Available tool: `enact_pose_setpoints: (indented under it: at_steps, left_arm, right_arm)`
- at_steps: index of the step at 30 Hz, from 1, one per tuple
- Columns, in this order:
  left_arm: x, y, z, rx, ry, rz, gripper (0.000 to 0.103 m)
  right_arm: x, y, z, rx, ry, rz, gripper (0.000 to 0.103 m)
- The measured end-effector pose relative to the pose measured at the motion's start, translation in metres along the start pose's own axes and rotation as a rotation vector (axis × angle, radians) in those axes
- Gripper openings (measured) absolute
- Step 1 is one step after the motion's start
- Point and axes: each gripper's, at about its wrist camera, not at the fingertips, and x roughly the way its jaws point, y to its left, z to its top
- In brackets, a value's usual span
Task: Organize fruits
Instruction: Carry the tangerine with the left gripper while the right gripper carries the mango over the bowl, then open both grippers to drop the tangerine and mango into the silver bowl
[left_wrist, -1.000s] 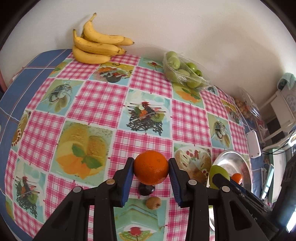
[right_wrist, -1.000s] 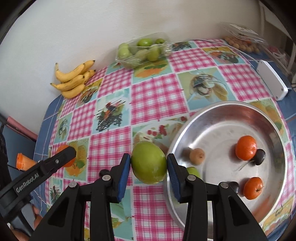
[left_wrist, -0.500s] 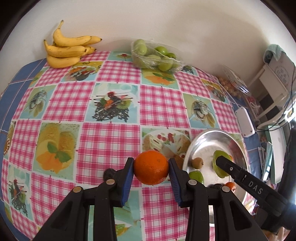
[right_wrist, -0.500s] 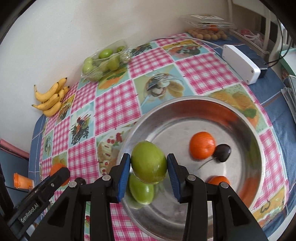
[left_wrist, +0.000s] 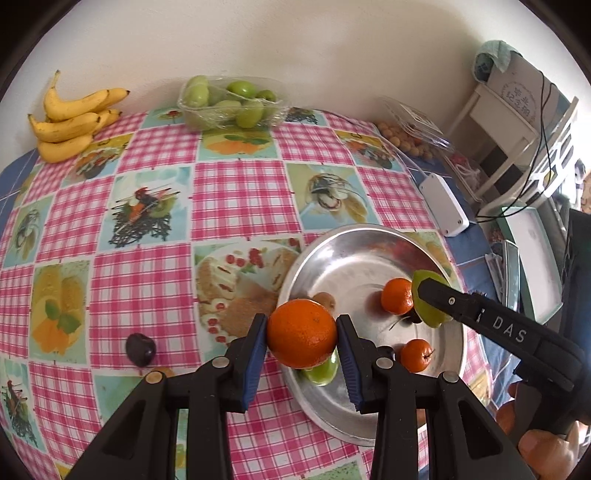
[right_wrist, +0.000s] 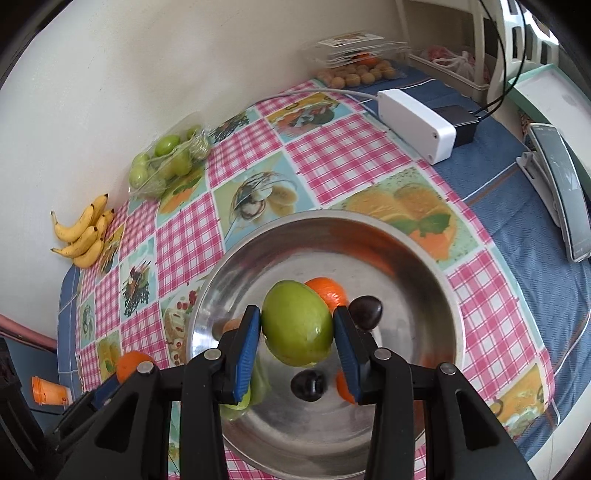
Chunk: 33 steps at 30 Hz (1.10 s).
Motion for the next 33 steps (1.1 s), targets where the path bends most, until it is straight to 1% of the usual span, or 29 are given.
enact_pose_setpoints:
  at_steps: [6,8,11,21,25,33]
  left_arm:
    - [0.014,-0.018,-0.001,0.049,0.007,-0.006,0.040]
    - [0.019,-0.020,0.000,0.047,0.012,-0.007,0.040]
    - [0.027,-0.028,0.000,0.078,0.013,-0.003,0.040]
    - [0.039,-0.049,0.001,0.153,-0.019,-0.005,0.040]
    - [0.046,-0.052,0.001,0.161,-0.013,-0.001,0.040]
    - [0.059,-0.051,-0.004,0.147,0.027,0.001,0.040]
  right_arm:
    - [0.007,-0.013,0.008,0.006,-0.014,-0.004,0.042]
    - [0.009,-0.014,0.011,-0.006,-0.027,-0.023,0.042]
    - [0.013,-0.015,0.014,-0.017,-0.040,-0.041,0.042]
    - [0.024,-0.021,0.022,-0.032,-0.065,-0.060,0.042]
    - [0.028,-0.023,0.023,-0.032,-0.069,-0.059,0.042]
    - [0.038,-0.026,0.021,-0.033,-0.054,-0.075,0.042]
